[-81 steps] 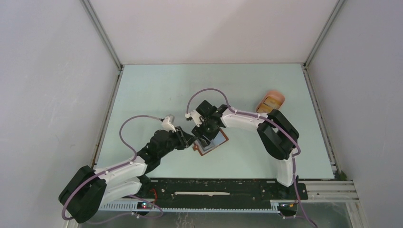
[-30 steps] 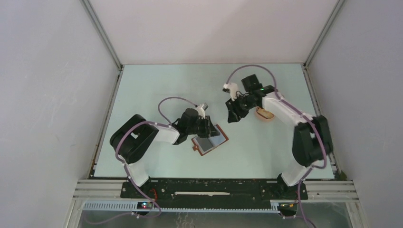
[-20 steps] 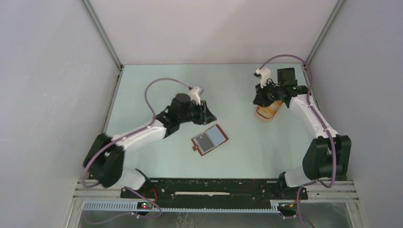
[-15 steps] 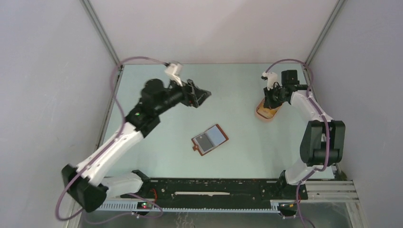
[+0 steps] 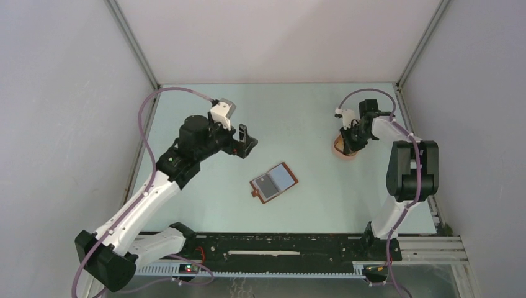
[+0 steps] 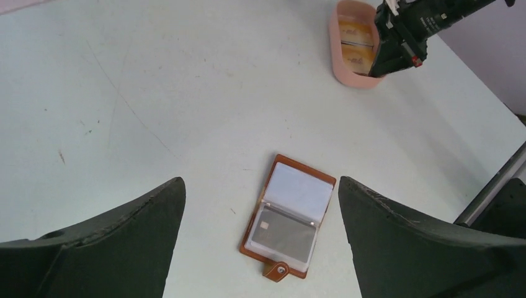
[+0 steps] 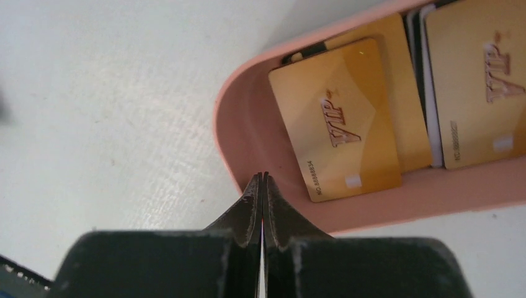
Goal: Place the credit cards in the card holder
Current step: Move the storage box to the center of the board.
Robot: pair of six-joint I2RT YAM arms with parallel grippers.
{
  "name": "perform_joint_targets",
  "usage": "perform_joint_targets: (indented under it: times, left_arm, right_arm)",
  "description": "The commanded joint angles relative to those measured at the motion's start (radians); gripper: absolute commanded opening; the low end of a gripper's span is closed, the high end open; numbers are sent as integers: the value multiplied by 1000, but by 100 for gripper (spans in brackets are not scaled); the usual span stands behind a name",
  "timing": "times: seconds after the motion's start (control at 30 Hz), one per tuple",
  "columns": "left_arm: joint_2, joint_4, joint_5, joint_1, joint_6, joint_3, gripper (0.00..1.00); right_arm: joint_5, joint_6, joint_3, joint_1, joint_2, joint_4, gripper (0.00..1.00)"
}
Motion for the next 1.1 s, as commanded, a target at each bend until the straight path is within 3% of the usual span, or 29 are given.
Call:
perform_joint_targets:
  times: [0.0,0.13,0.3,0.57,0.87,1.07]
  left_arm:
    - [-89,24,-24,4,55,-17,97]
    - [-83,32,-19,5,55,-21,96]
    - [-69,26,-18,4,55,-19,95]
    - [-52,20,-24,5,58,-17,94]
    - [-20,17,22,5,33,-6,93]
    - [-21,18,19,5,31,-9,93]
  right_arm:
    - [-137,-88,-2,29,-40,-89,1]
    - [-245,-98,-9,122,-54,-112,3]
    - [-244,-57,24,269,-20,-112,19]
    - [-220,33,10,161,-90,-55,39]
    - [-253,117,4,132,1,-33,61]
    - [-327,130,18,107,54,-56,63]
